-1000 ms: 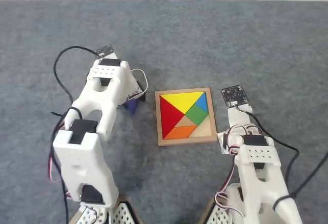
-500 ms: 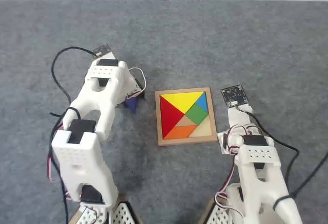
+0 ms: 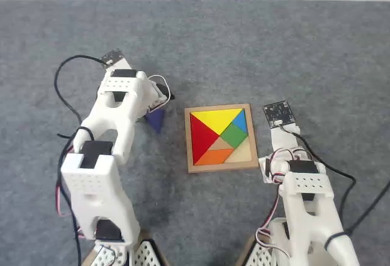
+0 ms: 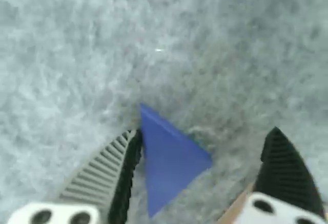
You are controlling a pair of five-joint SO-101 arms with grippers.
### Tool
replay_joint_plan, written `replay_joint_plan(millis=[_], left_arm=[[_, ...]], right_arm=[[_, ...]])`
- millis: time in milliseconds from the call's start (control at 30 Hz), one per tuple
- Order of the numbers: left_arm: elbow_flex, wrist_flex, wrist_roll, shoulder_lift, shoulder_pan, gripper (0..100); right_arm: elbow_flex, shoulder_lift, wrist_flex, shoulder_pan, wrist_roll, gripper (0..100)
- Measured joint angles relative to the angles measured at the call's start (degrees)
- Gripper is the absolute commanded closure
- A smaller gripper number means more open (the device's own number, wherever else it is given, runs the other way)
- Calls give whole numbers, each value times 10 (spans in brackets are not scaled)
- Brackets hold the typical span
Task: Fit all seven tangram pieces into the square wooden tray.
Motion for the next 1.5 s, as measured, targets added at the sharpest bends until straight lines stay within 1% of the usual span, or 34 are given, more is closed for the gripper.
replay_joint_plan(millis=[167, 333, 433, 567, 633, 767, 867, 967, 1067, 1167, 1267, 1400, 1500], left_arm=[[0, 4, 0, 0, 0, 818], [-2, 17, -16, -1, 0, 922], [-4, 27, -19, -1, 1, 954], [-9, 47, -30, -1, 1, 960], [-10, 58, -79, -1, 4, 960], [-4, 85, -228, -1, 19, 961], [4, 86, -342, -4, 18, 960], [18, 86, -425, -21, 2, 957], [57, 85, -487, -69, -23, 938], [114, 84, -549, -156, -34, 856], [170, 84, -575, -238, -35, 799], [207, 84, -626, -269, -35, 794], [208, 83, -657, -269, -56, 794]], right_arm=[[0, 0, 0, 0, 0, 991], [0, 0, 0, 0, 0, 991], [0, 0, 0, 0, 0, 991], [0, 0, 0, 0, 0, 991], [0, 0, 0, 0, 0, 991], [0, 0, 0, 0, 0, 991], [0, 0, 0, 0, 0, 991], [0, 0, 0, 0, 0, 991], [0, 0, 0, 0, 0, 991], [0, 0, 0, 0, 0, 991], [0, 0, 0, 0, 0, 991], [0, 0, 0, 0, 0, 991], [0, 0, 0, 0, 0, 991]])
